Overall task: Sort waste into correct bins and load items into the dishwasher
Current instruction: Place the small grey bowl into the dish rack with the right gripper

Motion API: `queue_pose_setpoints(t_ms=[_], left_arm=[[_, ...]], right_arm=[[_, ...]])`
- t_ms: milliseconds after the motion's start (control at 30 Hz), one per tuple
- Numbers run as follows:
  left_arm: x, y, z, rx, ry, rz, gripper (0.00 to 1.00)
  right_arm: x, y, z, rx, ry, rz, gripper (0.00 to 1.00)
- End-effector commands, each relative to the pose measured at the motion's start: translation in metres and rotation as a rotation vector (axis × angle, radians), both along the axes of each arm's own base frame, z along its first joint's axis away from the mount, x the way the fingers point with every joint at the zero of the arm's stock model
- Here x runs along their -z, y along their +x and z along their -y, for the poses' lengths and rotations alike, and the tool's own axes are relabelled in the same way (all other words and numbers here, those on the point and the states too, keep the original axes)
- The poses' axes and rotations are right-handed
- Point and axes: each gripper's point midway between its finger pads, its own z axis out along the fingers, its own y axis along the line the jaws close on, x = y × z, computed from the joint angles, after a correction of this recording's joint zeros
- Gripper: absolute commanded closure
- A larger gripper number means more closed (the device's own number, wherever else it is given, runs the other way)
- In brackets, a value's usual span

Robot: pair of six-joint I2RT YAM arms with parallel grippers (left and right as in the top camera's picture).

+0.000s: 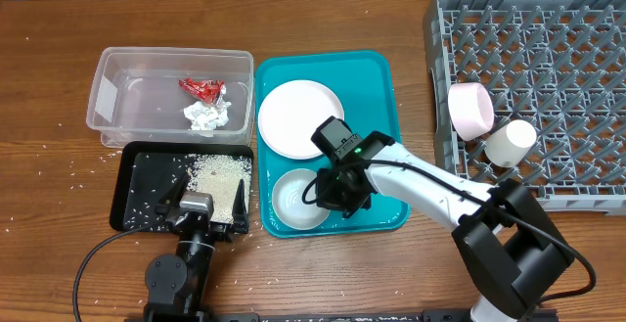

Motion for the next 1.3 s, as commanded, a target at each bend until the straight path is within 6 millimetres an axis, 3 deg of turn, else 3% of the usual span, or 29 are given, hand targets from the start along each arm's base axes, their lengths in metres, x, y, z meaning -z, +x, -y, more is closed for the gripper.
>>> queue_pose_setpoints(t_ms=[0, 133, 333, 400, 467, 700, 867, 1067, 1267], left_arm=[[0.000, 0.000, 0.000, 0.005, 0.014, 0.008, 0.00], [0.000, 0.000, 0.000, 0.006, 0.014, 0.008, 0.00], [0.000, 0.000, 0.000, 0.006, 0.014, 0.008, 0.00], [0.000, 0.000, 0.000, 0.005, 0.014, 0.008, 0.00], [0.000, 0.000, 0.000, 0.005, 0.014, 0.008, 0.00], [0.000, 0.000, 0.000, 0.006, 0.014, 0.008, 0.00], [0.000, 0.000, 0.000, 0.005, 0.014, 0.008, 0.00], [0.000, 0.000, 0.000, 0.006, 0.014, 0.008, 0.00], [0.000, 0.000, 0.000, 0.006, 0.014, 0.008, 0.00]], right_arm=[[-0.025, 0.031, 0.019, 0.037, -0.077, 0.130, 0.96], [-0.087, 0.077, 0.062, 0.003, -0.291, 0.418, 0.96], [-0.223, 0.156, 0.152, 0.102, -0.789, 0.962, 0.96], [-0.253, 0.173, 0.177, 0.156, -0.930, 1.056, 0.96], [-0.267, 0.190, 0.200, 0.184, -1.002, 1.083, 0.96], [-0.274, 0.224, 0.295, 0.438, -1.097, 1.069, 0.96], [-0.243, 0.240, 0.347, 0.416, -1.211, 0.951, 0.96], [-0.195, 0.254, 0.370, 0.304, -1.306, 0.815, 0.96], [-0.166, 0.271, 0.364, 0.248, -1.318, 0.799, 0.96]])
